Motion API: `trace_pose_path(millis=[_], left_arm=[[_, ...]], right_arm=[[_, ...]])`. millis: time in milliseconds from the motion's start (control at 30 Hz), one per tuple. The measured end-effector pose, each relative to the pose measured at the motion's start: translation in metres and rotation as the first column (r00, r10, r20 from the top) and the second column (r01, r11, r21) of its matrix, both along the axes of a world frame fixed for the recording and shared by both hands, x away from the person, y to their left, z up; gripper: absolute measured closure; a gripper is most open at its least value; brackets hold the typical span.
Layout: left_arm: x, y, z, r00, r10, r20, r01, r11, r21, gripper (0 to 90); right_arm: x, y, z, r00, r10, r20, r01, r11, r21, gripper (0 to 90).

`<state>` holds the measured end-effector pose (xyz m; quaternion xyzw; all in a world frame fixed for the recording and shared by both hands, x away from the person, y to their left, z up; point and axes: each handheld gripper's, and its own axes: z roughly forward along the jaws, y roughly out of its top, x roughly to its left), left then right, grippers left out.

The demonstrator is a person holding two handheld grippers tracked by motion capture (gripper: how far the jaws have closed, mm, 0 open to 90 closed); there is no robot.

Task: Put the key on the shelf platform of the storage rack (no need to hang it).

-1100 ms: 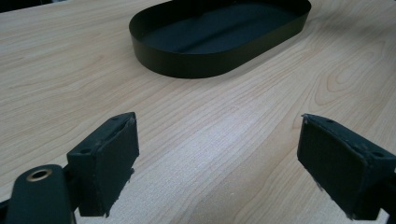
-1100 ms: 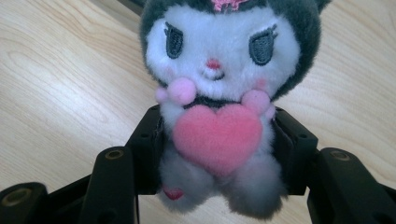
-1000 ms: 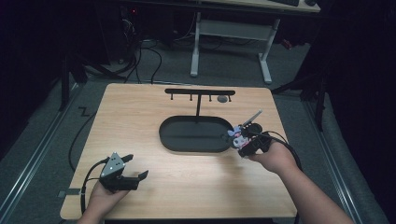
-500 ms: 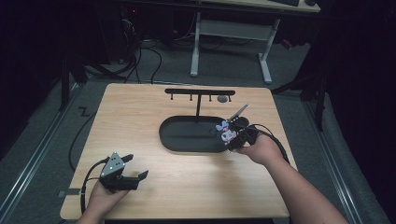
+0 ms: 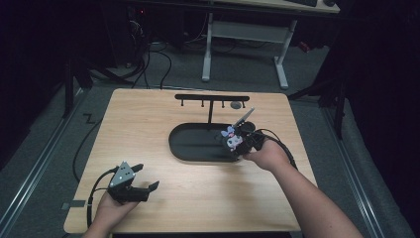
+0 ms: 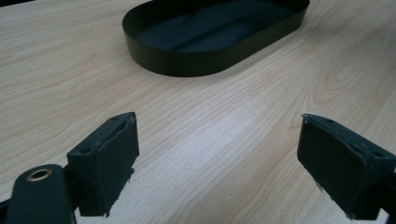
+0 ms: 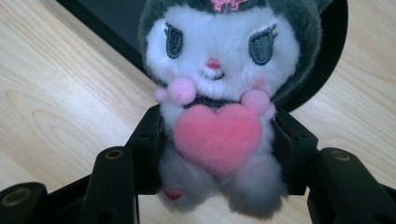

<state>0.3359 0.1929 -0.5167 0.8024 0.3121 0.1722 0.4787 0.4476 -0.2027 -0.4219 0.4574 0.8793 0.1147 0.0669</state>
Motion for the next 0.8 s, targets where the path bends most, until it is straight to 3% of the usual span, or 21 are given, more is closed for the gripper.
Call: trace_pose_path(millis=[267, 800], left_arm=[[-0.003, 0.006, 0.001, 1.0000, 0.004, 0.001, -0.004, 1.0000, -0.007, 13.6], [-0.002, 0.007, 0.001, 1.0000, 0.009, -0.001, -0.009, 0.9999, -0.013, 13.7]], right_arm=[[0.008, 0.014, -0.009, 0.9996, 0.003, 0.029, -0.003, 1.000, 0.002, 45.9], [0.023, 0.031, -0.023, 0.9996, 0.013, 0.024, -0.013, 1.000, -0.001, 45.8]])
